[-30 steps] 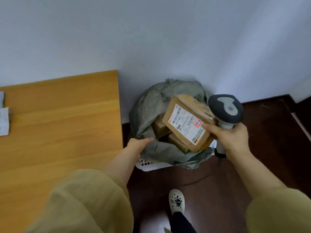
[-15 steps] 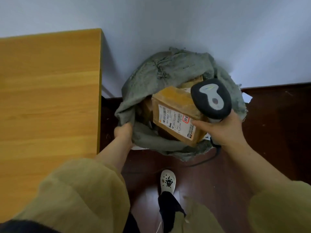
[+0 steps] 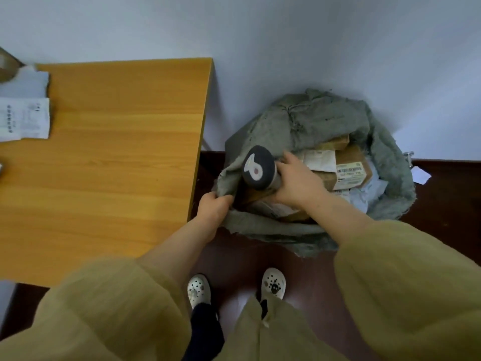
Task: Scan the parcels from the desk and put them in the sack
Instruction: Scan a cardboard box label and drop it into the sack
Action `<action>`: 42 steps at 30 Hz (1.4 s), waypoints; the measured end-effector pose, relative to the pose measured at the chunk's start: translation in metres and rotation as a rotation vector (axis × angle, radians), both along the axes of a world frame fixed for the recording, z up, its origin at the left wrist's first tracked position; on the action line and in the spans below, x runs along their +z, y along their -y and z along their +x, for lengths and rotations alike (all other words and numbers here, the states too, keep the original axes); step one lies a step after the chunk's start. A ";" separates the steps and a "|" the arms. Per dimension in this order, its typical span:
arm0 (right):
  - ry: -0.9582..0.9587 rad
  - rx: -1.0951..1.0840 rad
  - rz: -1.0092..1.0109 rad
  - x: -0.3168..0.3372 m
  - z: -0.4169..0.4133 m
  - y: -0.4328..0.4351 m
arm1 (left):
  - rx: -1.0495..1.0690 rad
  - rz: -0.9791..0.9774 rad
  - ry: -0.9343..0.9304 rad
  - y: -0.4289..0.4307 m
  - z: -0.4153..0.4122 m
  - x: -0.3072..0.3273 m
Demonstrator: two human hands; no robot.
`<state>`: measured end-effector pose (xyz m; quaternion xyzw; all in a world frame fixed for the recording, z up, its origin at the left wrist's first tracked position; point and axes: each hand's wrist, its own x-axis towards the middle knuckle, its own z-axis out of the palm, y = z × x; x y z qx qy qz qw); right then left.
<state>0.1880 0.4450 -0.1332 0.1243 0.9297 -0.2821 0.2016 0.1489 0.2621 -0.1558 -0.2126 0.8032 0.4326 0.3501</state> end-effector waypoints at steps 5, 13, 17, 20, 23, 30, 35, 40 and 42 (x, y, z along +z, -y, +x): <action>-0.002 -0.330 -0.156 -0.020 0.007 0.011 | -0.020 0.034 0.012 0.009 -0.005 -0.001; 0.228 -0.702 -0.625 -0.043 0.011 0.021 | -0.010 0.043 0.012 0.013 -0.006 -0.005; 0.242 -0.715 -0.634 -0.048 0.015 0.023 | -0.062 0.011 -0.020 0.019 -0.007 -0.007; 0.088 -0.758 -0.489 -0.035 0.035 0.021 | -0.192 -0.063 -0.061 0.022 -0.007 -0.008; 0.039 -0.966 -0.668 -0.018 0.055 0.024 | -0.269 -0.128 -0.094 0.020 -0.003 -0.005; 0.126 -1.237 -1.171 0.016 0.078 0.084 | -0.298 -0.109 -0.175 0.028 -0.003 0.026; 0.185 -1.132 -1.335 0.055 0.055 0.152 | -0.176 -0.122 -0.303 0.082 -0.020 0.069; 0.259 -0.950 -1.411 0.093 0.015 0.216 | -0.087 -0.254 -0.415 0.172 -0.030 0.114; 0.283 -0.871 -1.438 0.106 -0.002 0.246 | -0.029 -0.305 -0.437 0.215 -0.033 0.130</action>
